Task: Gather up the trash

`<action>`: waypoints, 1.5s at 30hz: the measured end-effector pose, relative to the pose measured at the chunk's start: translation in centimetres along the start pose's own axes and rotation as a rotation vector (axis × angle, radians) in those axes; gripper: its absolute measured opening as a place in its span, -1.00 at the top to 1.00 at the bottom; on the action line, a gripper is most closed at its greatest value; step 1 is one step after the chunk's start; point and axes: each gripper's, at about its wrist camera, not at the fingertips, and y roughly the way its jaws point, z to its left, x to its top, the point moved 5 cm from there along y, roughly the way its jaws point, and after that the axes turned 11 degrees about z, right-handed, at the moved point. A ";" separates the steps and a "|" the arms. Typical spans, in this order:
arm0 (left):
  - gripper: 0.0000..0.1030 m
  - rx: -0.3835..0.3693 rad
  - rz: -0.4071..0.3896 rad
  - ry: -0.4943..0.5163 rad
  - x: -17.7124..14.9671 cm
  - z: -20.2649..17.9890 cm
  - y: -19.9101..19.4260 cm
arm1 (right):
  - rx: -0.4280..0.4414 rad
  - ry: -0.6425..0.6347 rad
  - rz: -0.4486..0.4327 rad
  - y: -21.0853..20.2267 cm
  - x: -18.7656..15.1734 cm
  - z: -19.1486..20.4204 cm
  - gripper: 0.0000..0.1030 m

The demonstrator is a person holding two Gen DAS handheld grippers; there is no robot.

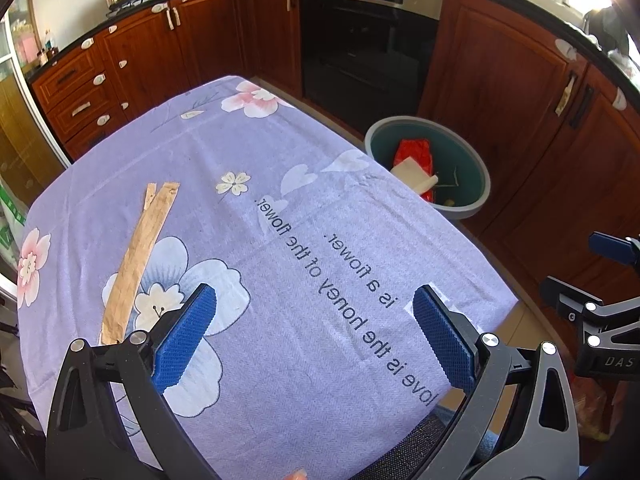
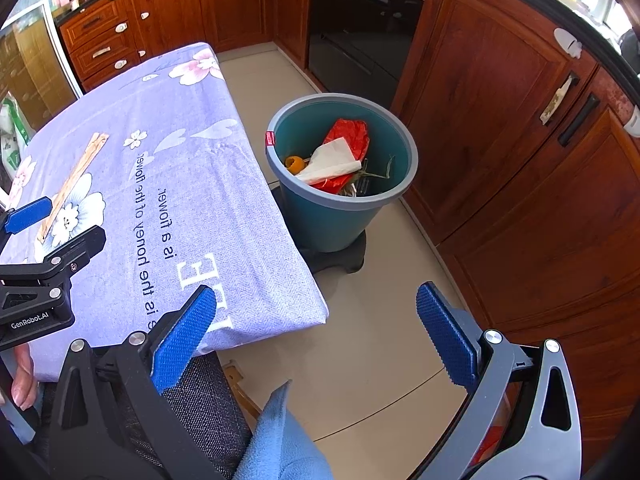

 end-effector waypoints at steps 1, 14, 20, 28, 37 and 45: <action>-0.92 0.001 0.000 0.000 0.0 0.0 0.0 | 0.000 -0.001 0.000 0.0 0.0 0.0 -0.87; -0.92 0.006 -0.001 0.010 -0.1 -0.3 0.0 | 0.002 -0.002 -0.001 0.0 0.0 0.2 -0.87; -0.92 0.002 -0.001 0.012 -0.2 -0.4 0.0 | 0.003 -0.002 -0.001 0.0 -0.1 0.3 -0.87; -0.92 -0.004 -0.008 0.039 -0.5 -1.1 -0.1 | 0.002 -0.005 0.004 0.3 0.0 0.3 -0.87; -0.92 0.003 -0.008 0.043 -0.5 -1.2 -0.1 | 0.000 -0.005 0.003 0.4 0.0 0.3 -0.87; -0.92 0.007 -0.010 0.039 -0.6 -1.1 -0.3 | -0.002 -0.008 0.004 0.6 0.0 0.4 -0.87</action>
